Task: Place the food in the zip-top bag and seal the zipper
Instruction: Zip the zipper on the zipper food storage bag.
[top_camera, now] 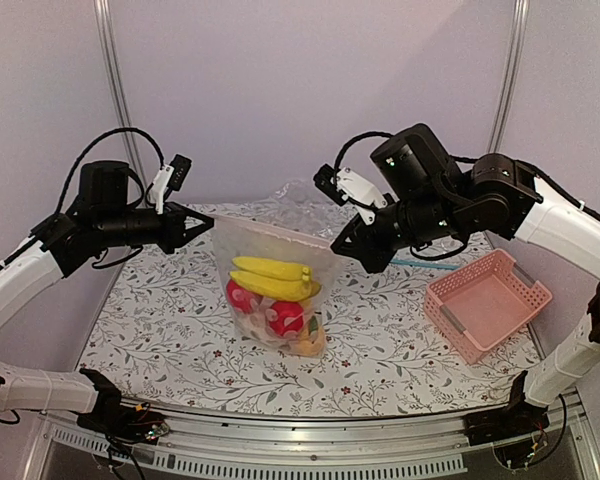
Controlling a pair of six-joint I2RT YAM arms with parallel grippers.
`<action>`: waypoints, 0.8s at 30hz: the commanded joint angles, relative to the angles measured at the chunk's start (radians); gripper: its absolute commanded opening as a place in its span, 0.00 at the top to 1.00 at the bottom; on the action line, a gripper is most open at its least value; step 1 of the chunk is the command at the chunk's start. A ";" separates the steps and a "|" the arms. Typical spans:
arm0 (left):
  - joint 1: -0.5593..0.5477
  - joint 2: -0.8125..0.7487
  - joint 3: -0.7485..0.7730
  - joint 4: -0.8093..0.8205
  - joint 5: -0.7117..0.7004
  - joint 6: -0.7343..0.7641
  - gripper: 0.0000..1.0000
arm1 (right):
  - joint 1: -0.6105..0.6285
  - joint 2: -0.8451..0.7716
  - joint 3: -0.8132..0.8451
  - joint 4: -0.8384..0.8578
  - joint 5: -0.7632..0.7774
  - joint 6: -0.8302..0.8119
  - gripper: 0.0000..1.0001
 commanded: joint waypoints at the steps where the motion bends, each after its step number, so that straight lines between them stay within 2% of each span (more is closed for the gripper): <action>1: 0.063 -0.015 -0.001 0.014 -0.131 -0.015 1.00 | -0.015 -0.055 -0.020 -0.164 0.059 0.013 1.00; 17: 0.070 -0.015 -0.001 0.011 -0.141 -0.018 1.00 | -0.014 -0.072 -0.028 -0.171 0.063 0.025 1.00; 24: 0.070 -0.013 -0.004 0.024 -0.082 -0.014 1.00 | -0.015 -0.067 -0.028 -0.163 0.054 0.024 1.00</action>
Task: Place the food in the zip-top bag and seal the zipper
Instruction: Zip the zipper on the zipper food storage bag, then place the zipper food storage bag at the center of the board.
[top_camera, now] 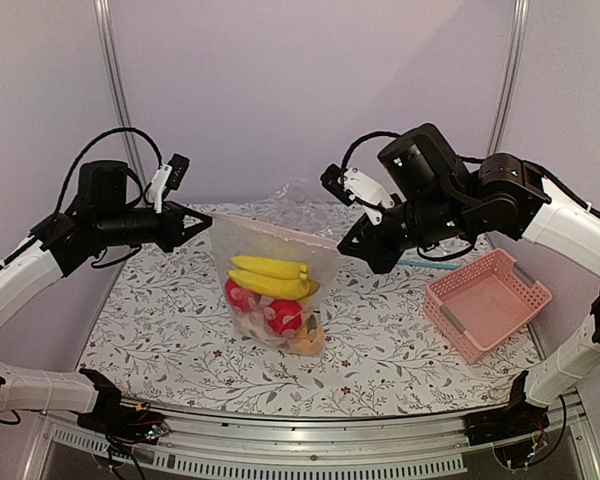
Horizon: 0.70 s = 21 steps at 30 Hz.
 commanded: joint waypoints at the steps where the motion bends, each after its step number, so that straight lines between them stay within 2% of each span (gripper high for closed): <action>1: 0.057 -0.012 -0.004 0.026 -0.064 -0.008 1.00 | -0.015 -0.040 -0.018 -0.136 0.041 0.011 1.00; 2: 0.057 -0.011 -0.004 0.028 -0.040 -0.006 1.00 | -0.014 -0.040 -0.017 -0.133 0.038 0.011 0.97; 4: 0.056 -0.004 -0.001 0.031 0.003 -0.004 1.00 | -0.014 -0.042 -0.016 -0.118 0.029 0.010 0.80; 5: 0.057 0.001 0.000 0.033 0.025 -0.003 1.00 | -0.015 -0.043 -0.016 -0.110 0.022 0.009 0.61; 6: 0.057 0.004 0.001 0.034 0.046 0.000 1.00 | -0.015 -0.047 -0.016 -0.100 0.016 0.009 0.47; 8: 0.055 0.010 0.003 0.036 0.074 0.000 1.00 | -0.014 -0.053 -0.018 -0.080 0.009 0.009 0.30; 12: 0.053 0.013 0.001 0.037 0.068 -0.001 1.00 | -0.014 -0.071 -0.024 -0.044 0.033 0.009 0.11; 15: 0.055 0.013 0.001 0.037 0.044 -0.004 0.98 | -0.024 -0.084 -0.037 -0.031 0.090 0.022 0.04; 16: 0.055 0.013 0.000 0.037 0.037 -0.005 0.94 | -0.031 -0.084 -0.044 -0.027 0.106 0.033 0.03; 18: 0.056 0.014 0.000 0.038 0.026 -0.011 0.76 | -0.050 -0.091 -0.061 -0.015 0.120 0.052 0.02; 21: 0.056 0.012 -0.006 0.048 0.018 -0.018 0.42 | -0.080 -0.101 -0.089 0.007 0.136 0.088 0.02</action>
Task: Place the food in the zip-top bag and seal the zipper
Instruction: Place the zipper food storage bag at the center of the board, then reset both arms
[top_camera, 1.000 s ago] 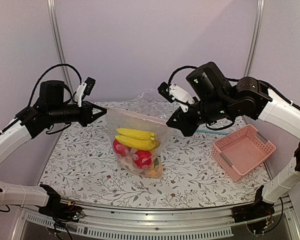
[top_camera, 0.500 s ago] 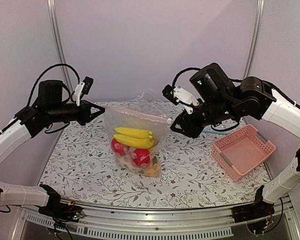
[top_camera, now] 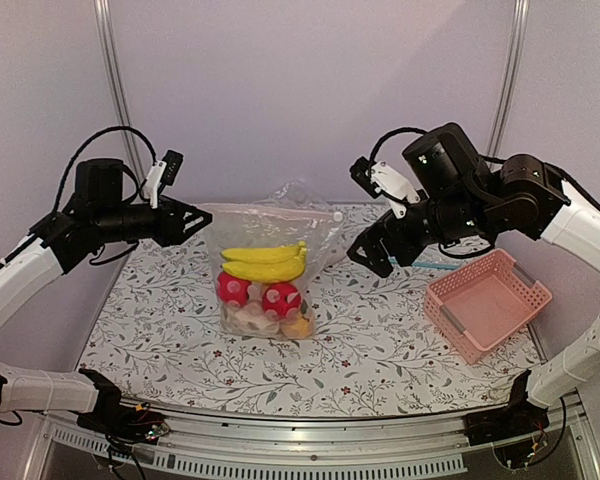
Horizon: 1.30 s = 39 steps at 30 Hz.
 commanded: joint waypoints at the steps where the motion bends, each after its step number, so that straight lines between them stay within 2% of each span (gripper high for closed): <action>1: 0.009 0.000 -0.011 0.030 -0.021 -0.012 0.30 | -0.048 -0.027 -0.048 0.041 0.063 0.063 0.01; 3: 0.011 -0.008 -0.019 0.043 -0.041 -0.021 0.09 | -0.068 -0.039 -0.069 0.057 0.073 0.085 0.01; 4: 0.011 -0.010 -0.022 0.046 -0.058 -0.026 0.02 | -0.082 -0.044 -0.079 0.066 0.074 0.098 0.01; 5: 0.013 -0.014 -0.023 0.046 -0.079 -0.030 0.01 | -0.102 -0.048 -0.095 0.074 0.072 0.114 0.01; 13: 0.071 -0.026 -0.029 0.024 -0.266 -0.139 0.01 | -0.262 -0.087 -0.210 0.165 0.004 0.197 0.01; 18: 0.143 -0.058 -0.114 0.072 -0.337 -0.264 0.00 | -0.382 -0.118 -0.301 0.233 -0.055 0.233 0.01; 24: 0.259 -0.066 -0.221 0.140 -0.452 -0.262 0.01 | -0.537 -0.168 -0.443 0.343 -0.103 0.255 0.01; 32: 0.523 -0.118 -0.405 0.431 -0.358 -0.289 0.00 | -0.837 -0.311 -0.725 0.593 -0.240 0.302 0.01; 39: 0.542 -0.136 -0.549 0.638 -0.465 -0.242 0.00 | -0.984 -0.412 -0.947 0.852 -0.128 0.264 0.01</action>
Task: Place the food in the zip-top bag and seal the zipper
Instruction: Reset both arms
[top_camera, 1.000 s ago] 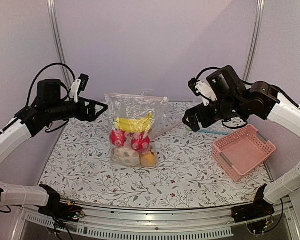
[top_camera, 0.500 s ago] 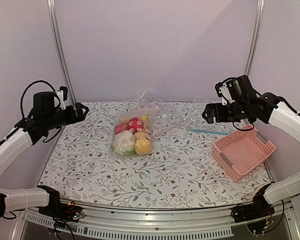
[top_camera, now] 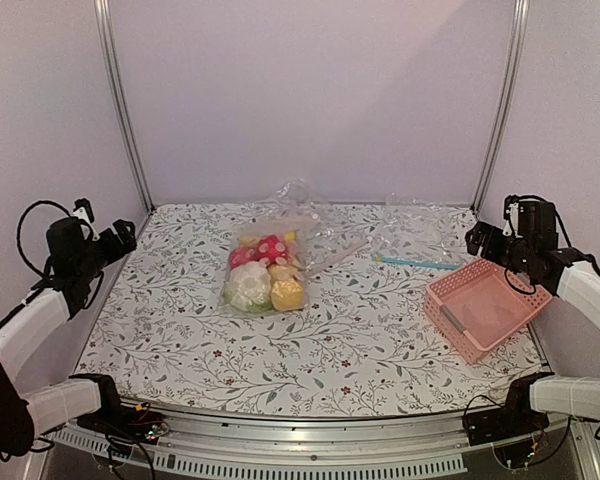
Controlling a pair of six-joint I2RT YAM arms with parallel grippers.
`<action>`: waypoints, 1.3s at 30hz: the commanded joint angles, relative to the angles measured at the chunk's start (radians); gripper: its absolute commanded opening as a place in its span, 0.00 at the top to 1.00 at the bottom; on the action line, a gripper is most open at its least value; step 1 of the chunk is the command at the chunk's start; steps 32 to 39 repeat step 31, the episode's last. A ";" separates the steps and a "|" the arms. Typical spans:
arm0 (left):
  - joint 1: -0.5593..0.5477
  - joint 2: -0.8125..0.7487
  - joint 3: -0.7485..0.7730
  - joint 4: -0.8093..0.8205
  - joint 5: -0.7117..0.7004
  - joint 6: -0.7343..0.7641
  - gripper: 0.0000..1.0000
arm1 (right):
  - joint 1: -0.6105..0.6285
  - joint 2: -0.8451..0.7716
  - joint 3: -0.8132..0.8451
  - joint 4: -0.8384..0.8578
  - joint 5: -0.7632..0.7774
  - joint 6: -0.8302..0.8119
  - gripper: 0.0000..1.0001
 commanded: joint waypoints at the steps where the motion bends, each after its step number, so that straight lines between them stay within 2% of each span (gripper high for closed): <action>1: 0.004 -0.012 -0.093 0.214 -0.081 0.051 0.00 | -0.070 -0.050 -0.126 0.253 0.045 -0.015 0.01; 6: -0.002 0.015 -0.144 0.290 -0.113 0.121 0.00 | -0.079 -0.071 -0.267 0.445 0.181 -0.050 0.01; 8: -0.005 0.036 -0.181 0.379 -0.104 0.155 0.00 | -0.080 -0.062 -0.312 0.509 0.219 -0.083 0.01; 13: -0.007 0.113 -0.266 0.542 -0.091 0.200 0.00 | -0.081 -0.027 -0.404 0.657 0.223 -0.132 0.01; 16: -0.012 0.164 -0.267 0.576 -0.079 0.195 0.00 | -0.081 -0.021 -0.431 0.701 0.224 -0.149 0.01; 22: -0.018 0.224 -0.279 0.618 -0.103 0.188 0.00 | -0.080 -0.029 -0.442 0.721 0.206 -0.159 0.01; 39: -0.019 0.218 -0.284 0.614 -0.144 0.178 0.00 | -0.081 -0.036 -0.446 0.720 0.207 -0.159 0.01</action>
